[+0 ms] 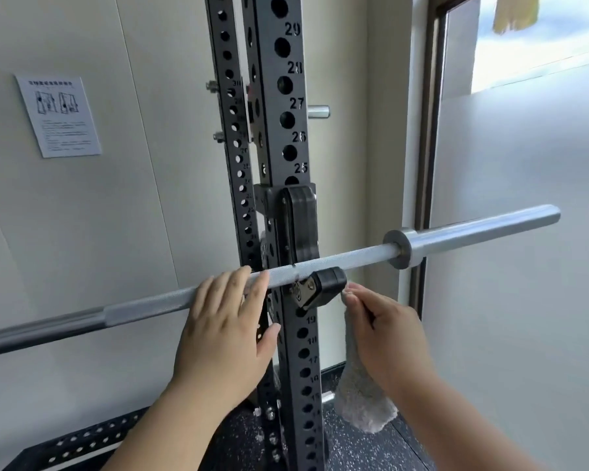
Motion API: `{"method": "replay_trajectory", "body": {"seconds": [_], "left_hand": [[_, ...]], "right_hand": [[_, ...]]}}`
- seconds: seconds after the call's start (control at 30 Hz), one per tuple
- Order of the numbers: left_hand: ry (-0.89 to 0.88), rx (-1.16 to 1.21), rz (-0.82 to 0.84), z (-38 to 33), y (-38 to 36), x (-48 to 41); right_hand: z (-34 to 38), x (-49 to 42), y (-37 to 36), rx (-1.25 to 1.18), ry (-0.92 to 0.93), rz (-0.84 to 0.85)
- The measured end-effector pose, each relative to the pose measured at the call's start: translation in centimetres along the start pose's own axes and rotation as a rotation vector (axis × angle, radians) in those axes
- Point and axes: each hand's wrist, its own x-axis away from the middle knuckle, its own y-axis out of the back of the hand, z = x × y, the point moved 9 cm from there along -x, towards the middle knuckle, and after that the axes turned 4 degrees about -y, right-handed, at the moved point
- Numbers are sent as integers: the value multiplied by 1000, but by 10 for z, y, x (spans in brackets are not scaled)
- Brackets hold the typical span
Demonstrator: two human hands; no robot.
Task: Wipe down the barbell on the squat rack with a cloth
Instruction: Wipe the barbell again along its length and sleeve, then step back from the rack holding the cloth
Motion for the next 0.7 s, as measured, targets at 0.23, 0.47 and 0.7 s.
{"method": "replay_trajectory", "body": {"seconds": [0.23,0.47,0.7], "left_hand": [[33,264,349,11,-8,74],[162,278,573,72,-39,154],[185,305,779,105,-66,241]], "right_hand": [[51,49,-16,51,-31,98],[94,112,-55,93,-38,311],[112,177,-94,160,-119,482]]}}
